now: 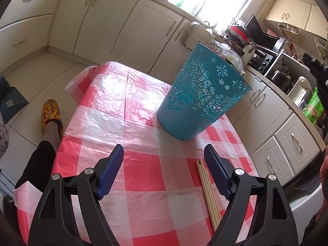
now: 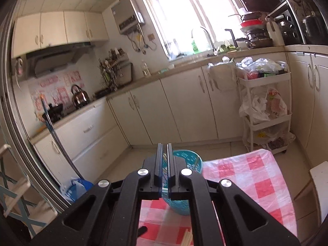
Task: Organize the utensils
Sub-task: 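Carry the held stick over the teal bin with the right gripper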
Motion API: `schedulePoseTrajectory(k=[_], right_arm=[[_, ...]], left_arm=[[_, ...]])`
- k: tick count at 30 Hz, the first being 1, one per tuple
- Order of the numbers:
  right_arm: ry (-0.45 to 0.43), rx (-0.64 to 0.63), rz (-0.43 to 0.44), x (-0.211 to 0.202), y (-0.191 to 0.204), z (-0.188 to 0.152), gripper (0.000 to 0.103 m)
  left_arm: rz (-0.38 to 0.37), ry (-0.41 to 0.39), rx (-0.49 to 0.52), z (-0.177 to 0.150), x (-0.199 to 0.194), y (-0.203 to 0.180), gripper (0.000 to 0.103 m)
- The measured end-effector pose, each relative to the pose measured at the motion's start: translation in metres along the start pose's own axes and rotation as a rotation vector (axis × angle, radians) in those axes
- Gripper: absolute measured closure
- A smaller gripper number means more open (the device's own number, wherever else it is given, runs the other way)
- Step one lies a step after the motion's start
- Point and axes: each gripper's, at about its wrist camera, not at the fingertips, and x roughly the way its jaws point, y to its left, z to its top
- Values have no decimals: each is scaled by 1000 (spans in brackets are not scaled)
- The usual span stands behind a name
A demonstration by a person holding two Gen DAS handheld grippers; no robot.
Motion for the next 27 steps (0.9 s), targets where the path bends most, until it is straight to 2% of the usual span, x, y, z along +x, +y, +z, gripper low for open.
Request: schedulePoseTrajectory(k=[1, 2, 3, 4, 5, 6, 7, 8, 9, 11, 13, 14, 16, 18, 20, 23, 27], right_arm=[[60, -15, -33, 9, -3, -5, 94], [118, -21, -55, 19, -8, -14, 84], [189, -14, -87, 31, -17, -29, 55], [249, -12, -120, 42, -27, -47, 48], [327, -33, -160, 57, -38, -70, 48], [392, -57, -203, 70, -46, -89, 53], [434, -69, -236, 80, -54, -105, 65], [483, -66, -262, 91, -66, -122, 69], [514, -65, -282, 99, -74, -133, 73], [552, -105, -352, 113, -86, -150, 74], [583, -154, -416, 123, -94, -161, 80], [586, -162, -423, 124, -96, -164, 82], [574, -157, -420, 119, -99, -165, 97], [558, -156, -426, 112, -100, -164, 97], [512, -82, -392, 96, -104, -155, 97], [396, 44, -293, 67, -98, -125, 97], [189, 96, -158, 38, -62, -56, 97]], left_arm=[[-1, -1, -4, 0, 0, 1, 26], [-2, 0, -7, 1, 1, 1, 26], [-2, 1, -9, 1, 1, 1, 26], [-2, 3, -11, 1, 2, 1, 26], [-2, 5, -10, 1, 2, 2, 26], [-2, 8, -10, 1, 3, 2, 26], [-2, 10, -9, 1, 3, 2, 26], [-2, 12, -9, 1, 4, 3, 26], [-2, 13, -9, 1, 4, 3, 26], [-1, 12, -10, 1, 4, 3, 26], [-1, 13, -12, 2, 4, 2, 26], [-1, 13, -12, 1, 5, 2, 25], [-2, 17, -11, 1, 6, 2, 25], [-3, 18, -10, 1, 6, 2, 25], [-2, 16, -12, 1, 6, 2, 25], [-1, 17, -11, 1, 6, 1, 25], [-1, 18, -11, 0, 6, 1, 25]])
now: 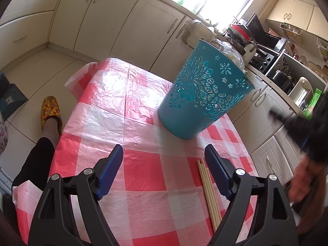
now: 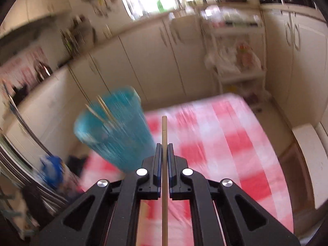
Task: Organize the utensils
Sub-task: 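Carry the held stick over the teal bin with the right gripper, then open the right gripper to drop the stick into the teal bin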
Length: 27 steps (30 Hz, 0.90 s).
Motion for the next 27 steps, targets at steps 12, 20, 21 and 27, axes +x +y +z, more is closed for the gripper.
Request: schedulePoseTrajectory(k=[12, 20, 21, 27], right_arm=[[-412, -102, 44, 44, 106, 104, 97], [-208, -104, 25, 79, 76, 64, 89], [-204, -97, 29, 71, 70, 55, 88], [-70, -90, 27, 20, 36, -18, 86]], left_arm=[[-21, -12, -13, 0, -3, 3, 25], [-33, -23, -30, 1, -5, 8, 25], [-31, -23, -29, 1, -4, 8, 25], [-10, -17, -26, 2, -2, 7, 24]])
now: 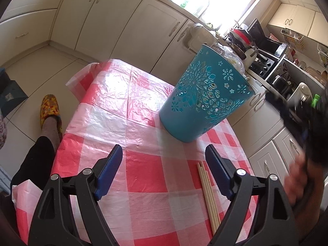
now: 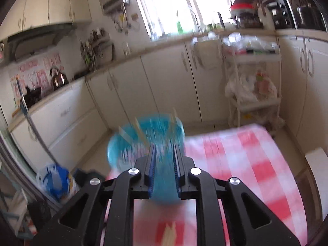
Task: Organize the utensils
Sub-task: 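Open the right gripper to drop the stick into the teal bin, then grasp a wooden stick with the left gripper while the right gripper grasps another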
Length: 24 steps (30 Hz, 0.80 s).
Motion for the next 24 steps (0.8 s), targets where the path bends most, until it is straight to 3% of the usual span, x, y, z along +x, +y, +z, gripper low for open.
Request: schedulePoseTrajectory(k=[4, 8, 24], right_arm=[[212, -33, -34, -4, -8, -76, 86], [314, -31, -38, 8, -7, -119, 86], [384, -152, -110, 34, 14, -142, 86]], left_arm=[[14, 8, 4, 0, 2, -1, 24], [26, 13, 5, 0, 3, -1, 23], [26, 11, -2, 1, 1, 2, 22]])
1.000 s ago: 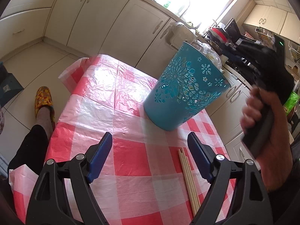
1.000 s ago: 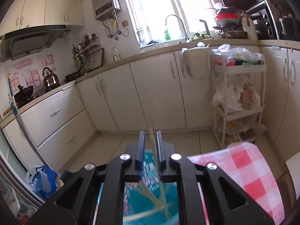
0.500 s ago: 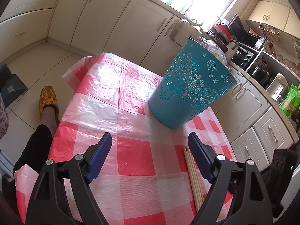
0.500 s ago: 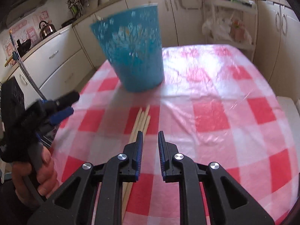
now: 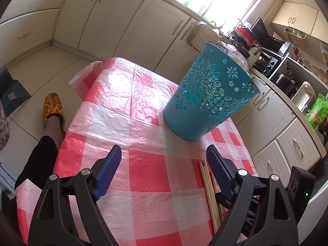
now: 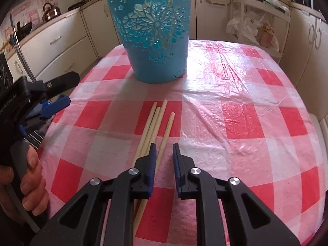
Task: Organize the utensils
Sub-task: 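Grasp a wooden stick with the left gripper while the right gripper grasps another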
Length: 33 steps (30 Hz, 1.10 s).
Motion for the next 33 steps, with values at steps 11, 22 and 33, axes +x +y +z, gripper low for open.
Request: schedulePoseTrajectory(k=[11, 22, 33], right_arm=[[14, -48, -85, -5, -21, -1, 92], [2, 5, -93, -12, -57, -6, 92], [-14, 31, -49, -15, -61, -9, 92]], left_arm=[[10, 2, 10, 0, 0, -2, 21], [135, 241, 286, -28, 35, -69, 20], [254, 298, 422, -40, 53, -92, 20]])
